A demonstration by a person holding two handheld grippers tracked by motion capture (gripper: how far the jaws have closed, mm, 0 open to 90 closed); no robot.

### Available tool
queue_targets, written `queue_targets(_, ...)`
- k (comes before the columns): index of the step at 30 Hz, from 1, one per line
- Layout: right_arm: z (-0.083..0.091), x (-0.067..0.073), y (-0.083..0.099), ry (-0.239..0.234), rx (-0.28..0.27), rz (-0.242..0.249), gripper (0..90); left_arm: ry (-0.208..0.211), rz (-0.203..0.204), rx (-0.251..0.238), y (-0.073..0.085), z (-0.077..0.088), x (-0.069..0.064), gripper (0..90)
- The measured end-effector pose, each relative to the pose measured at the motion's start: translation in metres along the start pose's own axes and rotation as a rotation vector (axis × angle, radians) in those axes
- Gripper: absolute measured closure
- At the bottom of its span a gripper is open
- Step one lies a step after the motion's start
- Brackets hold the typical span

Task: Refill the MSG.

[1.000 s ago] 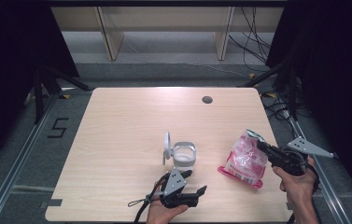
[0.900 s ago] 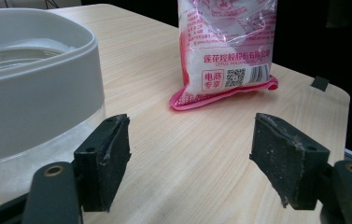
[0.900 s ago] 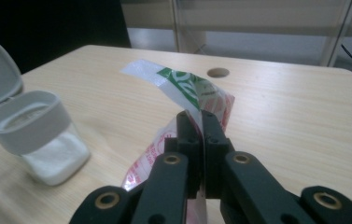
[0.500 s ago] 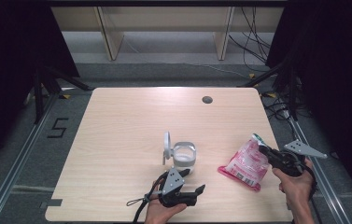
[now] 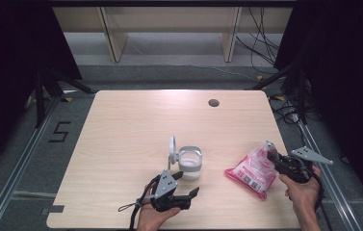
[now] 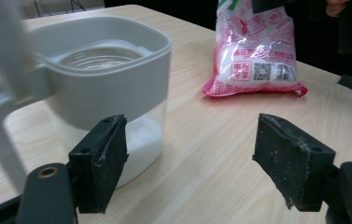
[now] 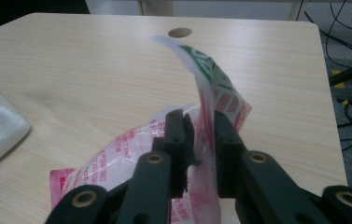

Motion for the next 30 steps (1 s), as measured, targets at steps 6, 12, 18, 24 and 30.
queue_targets(6, 0.0, -0.001, 0.004, 0.043, -0.028, -0.01, 61.5, -0.037, 0.001, -0.01, -0.004, 0.017, 0.014, 25.7)
queue_targets(12, 0.007, 0.001, 0.008, 0.104, -0.043, -0.065, 53.8, -0.057, 0.011, -0.012, -0.004, 0.027, 0.025, 28.3)
queue_targets(18, 0.011, -0.007, 0.013, 0.151, -0.031, -0.055, 49.5, -0.048, 0.009, -0.003, -0.005, 0.034, 0.031, 34.3)
queue_targets(24, 0.016, -0.004, 0.013, 0.161, -0.007, -0.05, 47.2, -0.054, 0.008, -0.018, -0.007, 0.038, 0.037, 40.4)
queue_targets(30, 0.024, -0.005, 0.011, 0.204, -0.032, -0.038, 44.8, -0.052, -0.024, -0.03, -0.008, 0.043, 0.042, 50.7)
Point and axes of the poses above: each handheld gripper's, and its own axes: z roughly backward along the jaws, y roughly out of its underside, x roughly to its left, the point moved 6 cm from there along -z, roughly forward along the jaws, and after that the axes turned 6 degrees about z, right-handed, at the moved point
